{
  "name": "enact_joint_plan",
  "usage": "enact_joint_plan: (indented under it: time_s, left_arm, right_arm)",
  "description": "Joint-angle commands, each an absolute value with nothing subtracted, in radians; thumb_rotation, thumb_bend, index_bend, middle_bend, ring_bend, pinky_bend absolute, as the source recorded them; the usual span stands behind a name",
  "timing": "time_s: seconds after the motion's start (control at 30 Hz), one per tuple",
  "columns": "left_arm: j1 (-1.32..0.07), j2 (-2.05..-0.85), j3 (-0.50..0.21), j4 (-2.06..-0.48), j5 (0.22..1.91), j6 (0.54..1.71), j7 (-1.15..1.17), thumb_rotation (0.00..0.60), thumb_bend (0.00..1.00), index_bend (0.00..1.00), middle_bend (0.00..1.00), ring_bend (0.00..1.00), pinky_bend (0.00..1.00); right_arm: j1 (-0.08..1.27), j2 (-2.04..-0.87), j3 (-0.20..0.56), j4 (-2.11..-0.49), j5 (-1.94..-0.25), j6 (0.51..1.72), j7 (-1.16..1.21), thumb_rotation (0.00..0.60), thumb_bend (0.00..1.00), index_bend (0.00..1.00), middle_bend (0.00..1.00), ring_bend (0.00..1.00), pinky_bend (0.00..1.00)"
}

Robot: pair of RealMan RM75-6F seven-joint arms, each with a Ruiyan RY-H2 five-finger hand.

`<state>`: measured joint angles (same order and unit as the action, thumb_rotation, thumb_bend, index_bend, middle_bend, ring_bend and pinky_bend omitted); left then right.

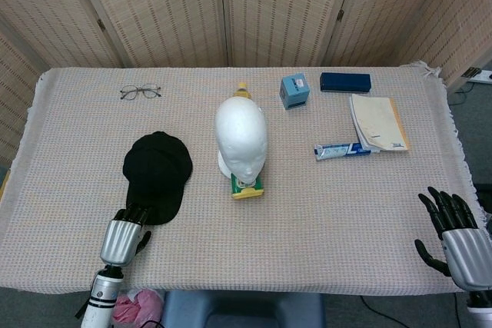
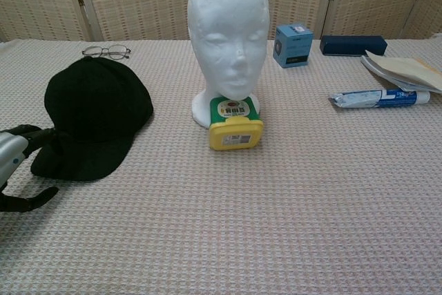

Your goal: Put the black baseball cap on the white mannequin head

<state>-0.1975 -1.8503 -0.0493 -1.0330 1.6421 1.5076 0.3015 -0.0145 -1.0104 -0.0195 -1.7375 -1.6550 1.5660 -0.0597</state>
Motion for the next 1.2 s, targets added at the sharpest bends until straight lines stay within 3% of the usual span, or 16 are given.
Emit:
enact_joint_plan:
  time_s: [0.03, 1.2]
  left_arm:
    - [-0.202, -1.857, -0.048, -1.017, 1.639, 1.507, 0.305, 0.600, 0.31, 0.27, 0.41, 0.29, 0.44]
    - [-0.274, -2.005, -0.058, -0.655, 1.614, 1.544, 0.181, 0.600, 0.31, 0.28, 0.41, 0.26, 0.44]
  right_arm:
    - [-0.013, -1.011, -0.020, -1.739, -1.654, 1.563, -0.061, 0.600, 0.29, 0.00, 0.00, 0.00, 0.00]
    - [-0.010, -1.010, -0.014, -1.744, -1.637, 1.550, -0.065, 0.600, 0.29, 0.00, 0.00, 0.00, 0.00]
